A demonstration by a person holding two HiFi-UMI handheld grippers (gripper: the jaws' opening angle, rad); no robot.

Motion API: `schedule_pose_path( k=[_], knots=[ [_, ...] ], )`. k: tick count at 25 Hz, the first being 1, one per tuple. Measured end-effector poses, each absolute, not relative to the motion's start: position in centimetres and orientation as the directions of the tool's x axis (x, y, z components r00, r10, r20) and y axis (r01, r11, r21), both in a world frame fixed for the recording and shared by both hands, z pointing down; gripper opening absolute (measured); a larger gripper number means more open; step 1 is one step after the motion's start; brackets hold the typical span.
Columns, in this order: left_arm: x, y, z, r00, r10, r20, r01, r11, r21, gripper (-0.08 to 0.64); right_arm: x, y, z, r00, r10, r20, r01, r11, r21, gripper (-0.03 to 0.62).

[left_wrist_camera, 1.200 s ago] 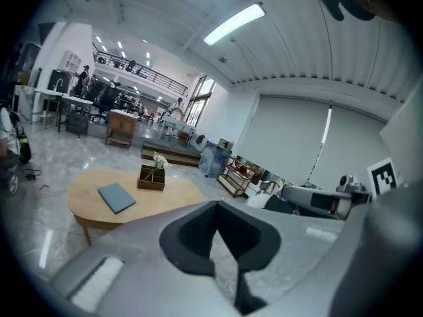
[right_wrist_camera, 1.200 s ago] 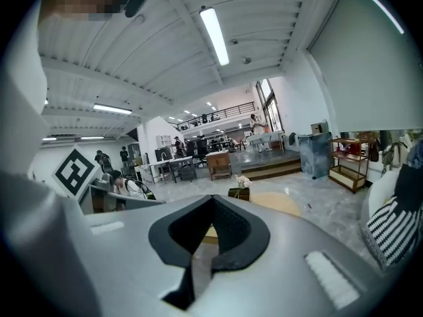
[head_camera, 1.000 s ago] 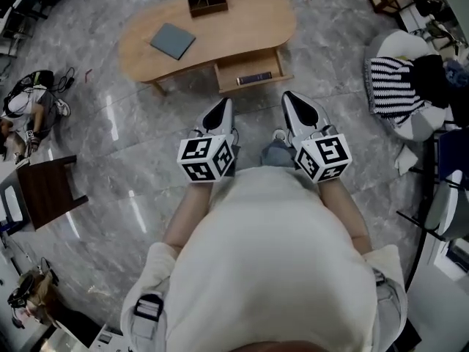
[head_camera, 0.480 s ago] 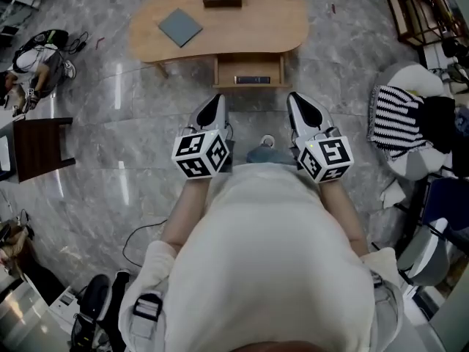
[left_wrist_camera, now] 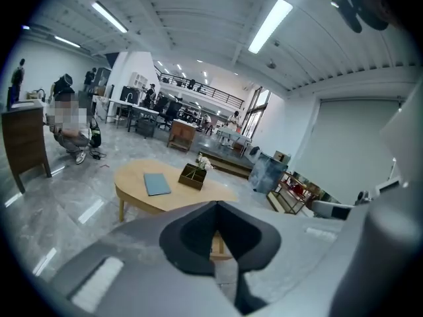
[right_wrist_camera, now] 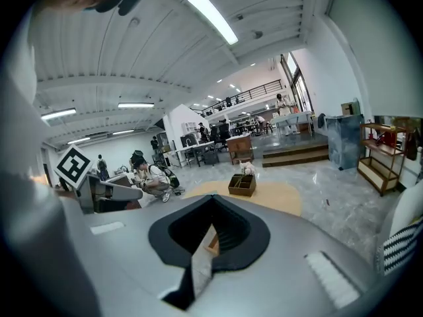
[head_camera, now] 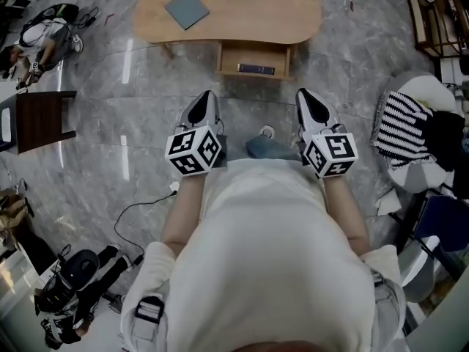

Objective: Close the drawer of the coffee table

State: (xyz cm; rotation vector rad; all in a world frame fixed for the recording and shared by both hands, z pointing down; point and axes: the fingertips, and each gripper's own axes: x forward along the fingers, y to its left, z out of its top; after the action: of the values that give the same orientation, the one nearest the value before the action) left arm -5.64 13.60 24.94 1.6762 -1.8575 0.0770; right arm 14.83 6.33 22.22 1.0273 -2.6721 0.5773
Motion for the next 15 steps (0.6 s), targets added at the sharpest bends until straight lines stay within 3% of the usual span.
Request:
schedule_pose_path(
  k=[15],
  knots=[
    [-8.6, 12.2, 32.7, 0.005, -0.798, 0.602, -0.915, 0.240, 0.325, -0.003, 15.5, 2.3, 28.3, -0.659, -0.616, 0.432, -0.748, 0.599, -0.285, -0.002]
  ],
)
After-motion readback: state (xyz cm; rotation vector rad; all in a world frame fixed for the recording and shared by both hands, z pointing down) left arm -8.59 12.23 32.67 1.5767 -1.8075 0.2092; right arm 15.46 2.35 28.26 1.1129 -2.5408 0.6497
